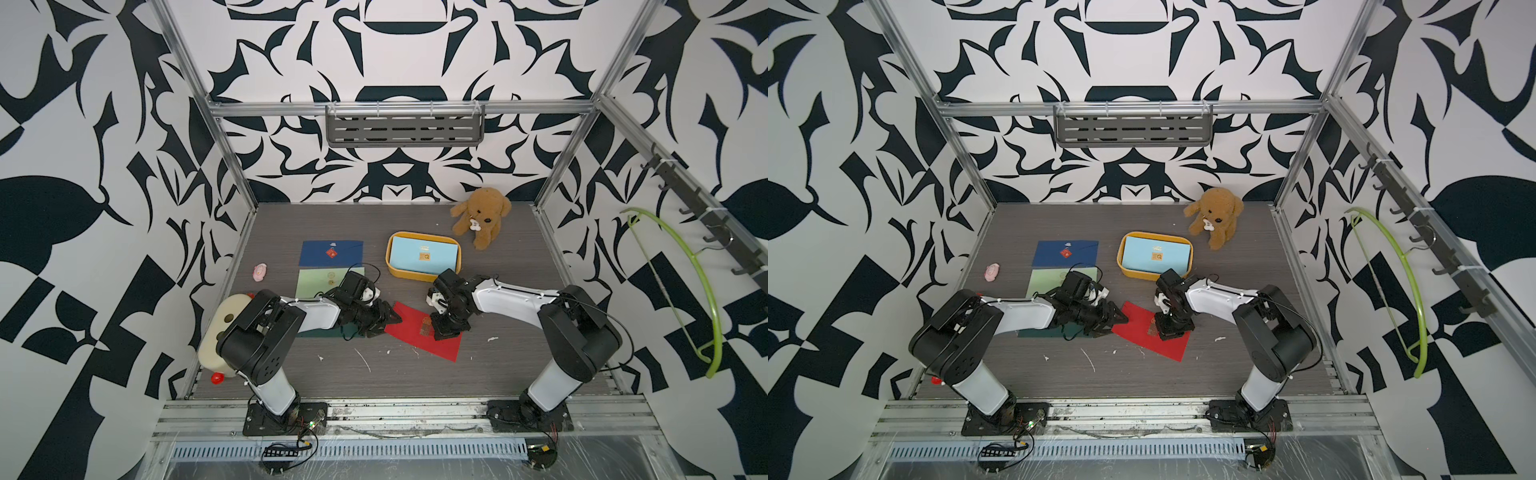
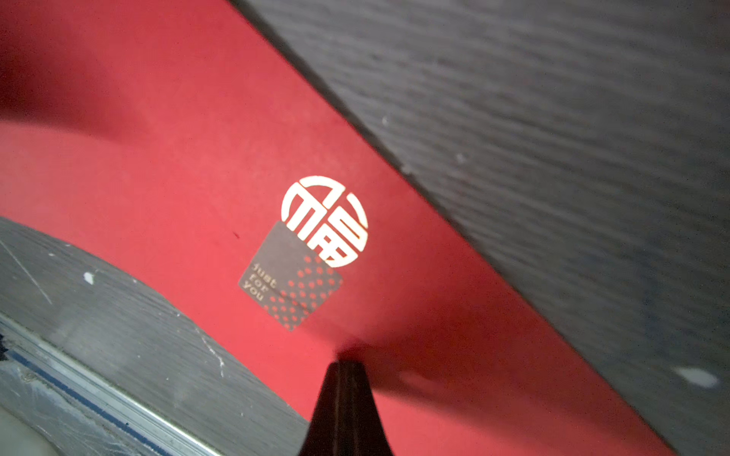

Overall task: Put the sealed envelopes into the storage box
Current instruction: Pick up the envelope from the center of the board.

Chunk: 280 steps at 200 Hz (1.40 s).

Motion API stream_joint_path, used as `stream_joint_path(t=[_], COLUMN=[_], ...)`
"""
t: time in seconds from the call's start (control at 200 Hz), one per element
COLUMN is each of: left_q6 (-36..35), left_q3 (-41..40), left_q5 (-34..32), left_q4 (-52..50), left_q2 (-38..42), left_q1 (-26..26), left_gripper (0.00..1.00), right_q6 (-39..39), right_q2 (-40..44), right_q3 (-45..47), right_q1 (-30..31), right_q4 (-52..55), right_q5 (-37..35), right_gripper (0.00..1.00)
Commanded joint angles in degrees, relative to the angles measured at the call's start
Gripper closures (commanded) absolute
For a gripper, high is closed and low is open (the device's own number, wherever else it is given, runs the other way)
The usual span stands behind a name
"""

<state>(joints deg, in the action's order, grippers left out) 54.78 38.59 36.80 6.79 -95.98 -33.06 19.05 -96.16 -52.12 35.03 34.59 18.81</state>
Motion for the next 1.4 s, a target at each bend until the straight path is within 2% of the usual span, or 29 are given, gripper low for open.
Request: stream_joint_path(t=[0.0, 0.15, 0.245, 0.445, 0.71, 0.835, 0.91, 1.005, 1.12, 1.25, 1.315, 1.395], left_q6=[-3.3, -5.0, -8.7, -18.1, -22.4, -25.4, -29.4, -33.3, -34.3, -36.4, -38.5, -40.3], left_q3=[-0.5, 0.4, 2.5, 5.8, 6.5, 7.8, 9.0, 10.3, 12.6, 15.8, 17.6, 19.6], left_q5=[-0.6, 4.2, 6.2, 3.4, -2.2, -2.0, -1.3, -1.3, 2.0, 6.7, 9.3, 12.8], left_q4=[-2.7, 1.3, -0.6, -10.0, -12.8, -15.1, -18.6, -22.6, -23.7, -26.6, -29.2, -31.5], left_q2=[-2.3, -5.2, -6.8, -6.2, -6.0, -5.6, -4.6, -2.2, 0.0, 1.9, 3.1, 4.9], left_q1=[0.7, 0.7, 0.6, 0.7, 0.7, 0.7, 0.7, 0.7, 0.8, 0.7, 0.8, 0.7], left_gripper=[0.44, 0.47, 0.47, 0.5, 0.86, 0.97, 1.0, 1.0, 1.0, 1.0, 1.0, 1.0], right_q6=[-1.9, -3.0, -3.7, -4.1, -4.5, -6.2, -8.2, -11.6, -14.8, -18.8, -20.8, -23.2], right_q2=[-2.6, -3.1, -4.6, -6.9, -4.0, 0.0, 3.5, 8.3, 14.3, 18.8, 20.1, 21.6], right_q3=[2.3, 1.9, 0.6, -1.3, -1.3, -2.1, -3.2, -4.5, -5.5, -5.8, -6.2, -6.2], right_q1=[1.0, 2.9, 4.6, 6.4, 6.5, 6.5, 6.5, 6.1, 3.2, -3.6, -6.8, -10.0], right_q4=[-3.6, -4.9, -4.8, -4.2, -3.8, -1.9, 0.1, 2.8, 5.1, 6.8, 7.7, 7.4], right_q5=[-4.1, -2.6, -2.7, -4.8, -6.0, -7.4, -8.3, -8.7, -7.6, -0.8, 3.3, 7.9], right_gripper=[0.98, 0.98, 0.99, 0.99, 0.98, 0.89, 0.77, 0.62, 0.5, 0.42, 0.31, 0.3])
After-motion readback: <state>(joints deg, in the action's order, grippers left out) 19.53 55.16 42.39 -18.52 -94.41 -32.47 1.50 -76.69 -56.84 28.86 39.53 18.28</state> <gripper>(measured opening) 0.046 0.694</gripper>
